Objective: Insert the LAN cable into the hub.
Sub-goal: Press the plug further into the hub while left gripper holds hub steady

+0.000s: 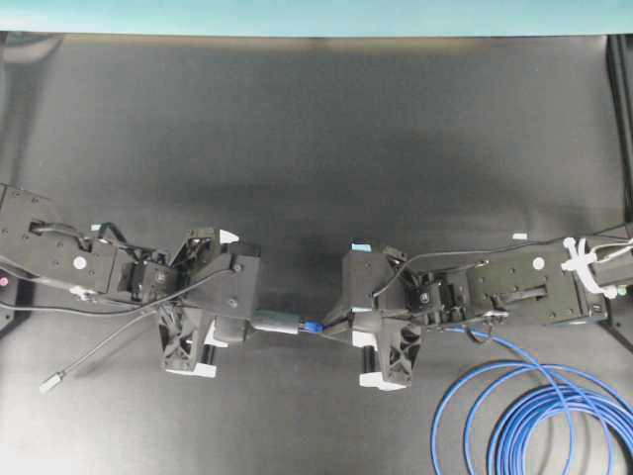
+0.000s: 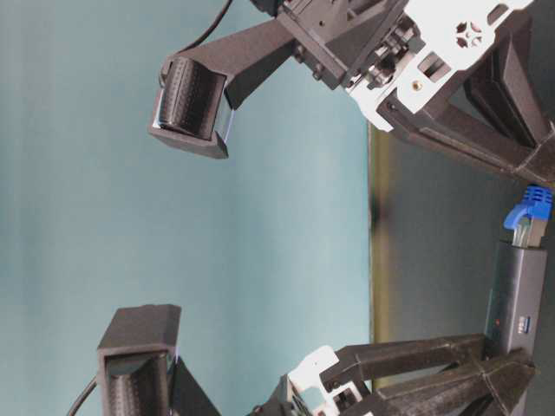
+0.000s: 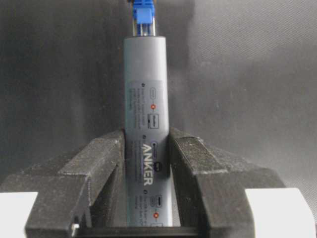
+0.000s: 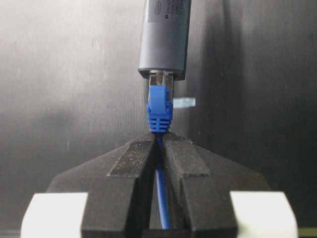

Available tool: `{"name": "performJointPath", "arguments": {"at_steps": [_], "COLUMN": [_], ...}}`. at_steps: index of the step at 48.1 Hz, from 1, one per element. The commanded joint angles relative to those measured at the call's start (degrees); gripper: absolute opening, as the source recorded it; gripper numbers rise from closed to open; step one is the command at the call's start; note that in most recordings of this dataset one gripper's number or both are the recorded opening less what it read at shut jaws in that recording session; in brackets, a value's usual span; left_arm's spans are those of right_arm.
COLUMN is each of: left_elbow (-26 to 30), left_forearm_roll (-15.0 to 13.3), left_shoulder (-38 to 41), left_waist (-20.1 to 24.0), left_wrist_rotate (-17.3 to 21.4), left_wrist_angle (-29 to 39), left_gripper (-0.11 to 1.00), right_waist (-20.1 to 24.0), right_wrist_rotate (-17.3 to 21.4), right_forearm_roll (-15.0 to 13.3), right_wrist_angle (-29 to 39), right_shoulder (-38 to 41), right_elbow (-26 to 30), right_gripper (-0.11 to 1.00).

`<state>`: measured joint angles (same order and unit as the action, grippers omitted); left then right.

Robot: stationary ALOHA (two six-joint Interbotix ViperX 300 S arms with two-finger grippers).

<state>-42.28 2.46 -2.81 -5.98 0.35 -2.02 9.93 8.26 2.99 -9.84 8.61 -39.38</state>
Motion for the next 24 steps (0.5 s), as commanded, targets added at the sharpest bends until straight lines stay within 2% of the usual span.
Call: {"name": "performJointPath", "arguments": {"at_steps": [1,11,24], "left_elbow": [3.6,4.83,4.57], "left_forearm_roll": [0.18,0.26,0.18], "left_shoulder": [0.09,0.7,0.88], "left_waist": [0.26,0.09,0.0], "left_wrist_rotate": [0.35,0.35,0.7], "left_wrist_angle": [-2.37,0.7,1.85], "left_gripper": [0.28,0.28,0.28], "right_waist": [-1.23,-1.23,-1.14], "right_wrist_rotate": [-0.44,-0.18,-0.62], "right_forearm_roll": [-0.09,-0.09,-0.09], "right_wrist_angle": [-0.44,5.71,5.63], "right_shoulder": [-0.62,-0.44,-0.26], "right_elbow": [4.13,4.39,5.19], "right_gripper": [0.03,0.03,0.03]}}
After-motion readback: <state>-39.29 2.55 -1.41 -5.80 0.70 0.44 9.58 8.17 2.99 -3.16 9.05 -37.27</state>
